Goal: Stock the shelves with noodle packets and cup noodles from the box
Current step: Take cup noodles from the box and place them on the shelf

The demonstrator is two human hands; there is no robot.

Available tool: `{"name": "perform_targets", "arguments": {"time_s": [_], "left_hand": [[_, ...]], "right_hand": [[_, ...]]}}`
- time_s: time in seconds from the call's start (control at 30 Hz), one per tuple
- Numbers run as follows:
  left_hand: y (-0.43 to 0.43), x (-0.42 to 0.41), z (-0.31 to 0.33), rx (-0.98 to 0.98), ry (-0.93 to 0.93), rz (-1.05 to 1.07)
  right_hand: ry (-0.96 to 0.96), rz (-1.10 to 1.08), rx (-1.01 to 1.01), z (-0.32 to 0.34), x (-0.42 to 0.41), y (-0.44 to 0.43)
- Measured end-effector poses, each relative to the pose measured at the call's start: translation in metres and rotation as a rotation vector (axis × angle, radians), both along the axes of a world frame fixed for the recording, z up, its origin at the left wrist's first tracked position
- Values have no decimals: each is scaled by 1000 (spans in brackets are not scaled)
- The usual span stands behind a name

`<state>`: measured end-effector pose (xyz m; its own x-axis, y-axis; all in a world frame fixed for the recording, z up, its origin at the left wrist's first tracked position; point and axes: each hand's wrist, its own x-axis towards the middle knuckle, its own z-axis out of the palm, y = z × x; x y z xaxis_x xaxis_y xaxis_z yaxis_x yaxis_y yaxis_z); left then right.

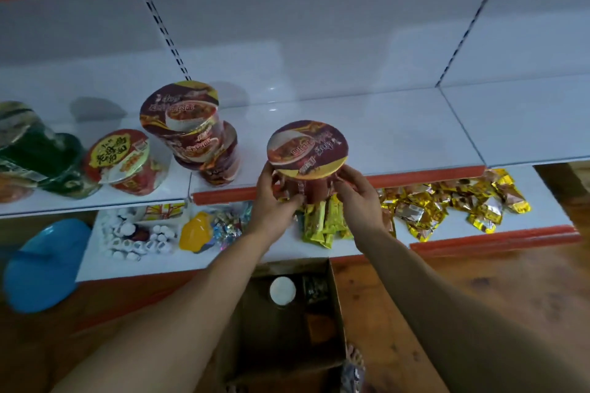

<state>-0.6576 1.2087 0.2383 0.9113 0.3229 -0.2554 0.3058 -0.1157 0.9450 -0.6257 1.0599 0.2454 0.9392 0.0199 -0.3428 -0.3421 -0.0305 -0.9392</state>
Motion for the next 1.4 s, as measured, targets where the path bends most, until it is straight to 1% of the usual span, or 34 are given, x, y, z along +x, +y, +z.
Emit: {"name": "perform_targets", "arguments": {"time_s": [0.1, 0.3, 0.4, 0.63, 0.77, 0.87, 0.97, 1.13, 1.27, 1.33, 1.4], "left_hand": [[-1, 25, -5, -62, -15, 36], [15, 66, -29, -28, -2, 58], [24, 78, -48, -14, 21, 36], [37, 99, -67, -96, 11, 91], [45, 96, -72, -87, 4, 101], [51, 92, -71, -47, 11, 67], [56, 88, -71, 1, 16, 59], [52, 63, -64, 46, 27, 168], [51, 30, -64, 137, -1, 189], [50, 13, -70, 196, 48, 145], [52, -4, -83, 250, 153, 75]], "right_hand": [[5, 39, 23, -11, 27, 6], [45, 81, -3, -41, 64, 20], [55, 55, -12, -52, 74, 27], [55, 50, -31, -66, 88, 44], [61, 77, -18, -69, 88, 51], [70, 91, -31, -71, 85, 56], [68, 52, -123, -73, 81, 54], [-30, 18, -308, -67, 63, 45], [-34, 49, -363, -68, 43, 45], [-18, 89, -410, -73, 33, 47], [6, 135, -479, -81, 26, 49]]}}
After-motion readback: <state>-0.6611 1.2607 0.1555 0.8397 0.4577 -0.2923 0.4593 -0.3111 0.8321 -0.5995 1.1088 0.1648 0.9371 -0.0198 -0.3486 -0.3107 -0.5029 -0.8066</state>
